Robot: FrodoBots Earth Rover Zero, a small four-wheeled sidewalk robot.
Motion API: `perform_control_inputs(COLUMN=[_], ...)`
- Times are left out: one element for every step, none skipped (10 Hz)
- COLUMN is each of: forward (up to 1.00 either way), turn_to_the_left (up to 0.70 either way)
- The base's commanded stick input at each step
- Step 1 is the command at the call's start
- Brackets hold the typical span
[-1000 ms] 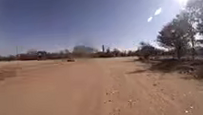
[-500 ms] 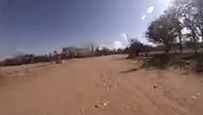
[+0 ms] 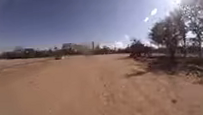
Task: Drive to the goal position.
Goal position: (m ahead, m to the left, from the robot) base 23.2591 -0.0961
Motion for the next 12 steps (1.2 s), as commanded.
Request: perform_control_inputs(forward=[1.00,1.00,1.00,1.00,1.00,1.00,1.00,1.00,1.00,1.00,1.00,1.00], turn_to_the_left=[0.00,0.00,0.00,0.00,0.17,0.06,0.00,0.00,0.00,0.00,0.00,0.00])
